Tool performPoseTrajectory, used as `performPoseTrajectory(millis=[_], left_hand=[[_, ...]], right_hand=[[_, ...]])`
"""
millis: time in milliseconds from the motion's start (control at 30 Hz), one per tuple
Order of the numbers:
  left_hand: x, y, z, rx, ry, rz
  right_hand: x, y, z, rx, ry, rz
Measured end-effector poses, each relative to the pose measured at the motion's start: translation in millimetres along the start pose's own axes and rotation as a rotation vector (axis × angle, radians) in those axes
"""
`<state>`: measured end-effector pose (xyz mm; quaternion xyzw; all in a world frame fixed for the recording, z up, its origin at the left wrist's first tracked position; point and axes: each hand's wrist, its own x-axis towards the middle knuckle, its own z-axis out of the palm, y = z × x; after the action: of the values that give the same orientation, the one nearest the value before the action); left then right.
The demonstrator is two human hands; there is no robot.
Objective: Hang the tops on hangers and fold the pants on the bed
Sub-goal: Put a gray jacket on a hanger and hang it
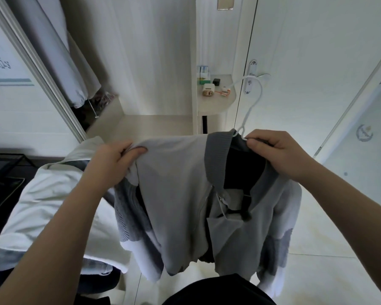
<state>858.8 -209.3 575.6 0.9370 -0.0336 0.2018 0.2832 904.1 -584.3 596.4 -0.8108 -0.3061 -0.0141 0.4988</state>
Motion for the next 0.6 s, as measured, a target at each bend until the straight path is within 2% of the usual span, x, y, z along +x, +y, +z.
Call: performPoseTrajectory(millis=[167,333,467,600], left_hand=[[3,10,-19,-0.241,-0.006,-0.067],[10,26,-19,-0.353,0.059,-0.038],[12,33,-9,-0.423,0.106,-0.033],[6,23,-7,-0.489,-0.001,-0.086]], right_hand=[[-6,2,-13,0.029,0.002,0.042],[-9,6,0,-0.111,-0.149,0.091],[-2,11,10,-0.247,-0.118,0.171],[0,10,19,-0.265,0.000,0.205]])
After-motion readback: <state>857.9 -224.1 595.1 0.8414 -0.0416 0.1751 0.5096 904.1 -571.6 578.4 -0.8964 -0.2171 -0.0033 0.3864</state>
